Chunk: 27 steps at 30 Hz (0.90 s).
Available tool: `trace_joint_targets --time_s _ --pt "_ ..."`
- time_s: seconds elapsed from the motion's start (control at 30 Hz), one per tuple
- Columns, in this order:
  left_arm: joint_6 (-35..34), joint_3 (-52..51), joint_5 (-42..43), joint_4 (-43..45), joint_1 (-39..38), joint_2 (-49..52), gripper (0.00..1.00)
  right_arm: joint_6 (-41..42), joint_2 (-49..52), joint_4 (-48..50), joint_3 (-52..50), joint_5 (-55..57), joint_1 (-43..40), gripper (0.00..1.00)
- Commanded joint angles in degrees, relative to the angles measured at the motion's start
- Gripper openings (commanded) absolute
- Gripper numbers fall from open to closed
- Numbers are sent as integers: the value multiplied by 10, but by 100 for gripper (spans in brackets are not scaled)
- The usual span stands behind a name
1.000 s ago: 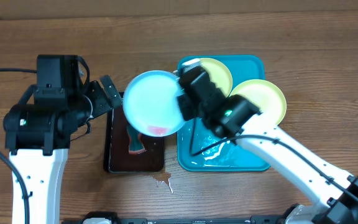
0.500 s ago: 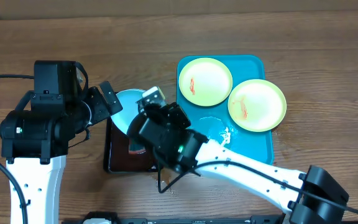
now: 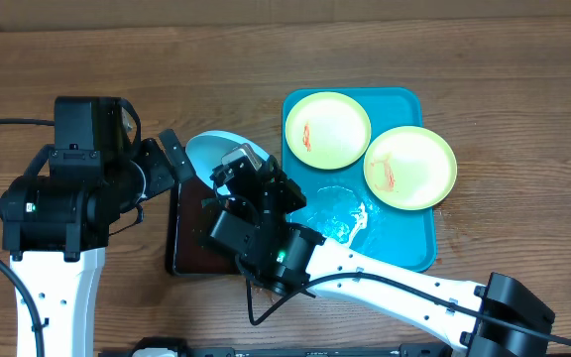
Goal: Clean dirty plates on tray and stack at the side
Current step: 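Lift the white plate with the right gripper and tilt it over the black tray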
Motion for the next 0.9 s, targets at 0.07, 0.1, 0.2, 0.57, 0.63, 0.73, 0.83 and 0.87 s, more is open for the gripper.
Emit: trace_joint_targets --time_s 0.07,0.1,0.2,0.57,0.63,0.73,0.83,0.87 --pt "0 11 5 2 3 -6 100 -29 -25 8 14 57 4 4" --pt "0 12 5 2 3 -6 100 -29 -25 8 14 57 4 4" --pt "0 11 5 2 3 -6 100 -29 -25 8 14 57 4 4" --pt "0 12 5 2 3 -6 100 -29 -25 8 14 57 4 4" --pt "0 11 5 2 3 -6 100 -29 -25 8 14 57 4 4" --pt "0 11 5 2 3 -6 100 -29 -25 12 14 57 4 4" --pt "0 12 5 2 3 -6 100 -29 -25 12 14 57 4 4" --pt "0 12 5 2 3 -6 100 -29 -25 12 14 57 4 4"
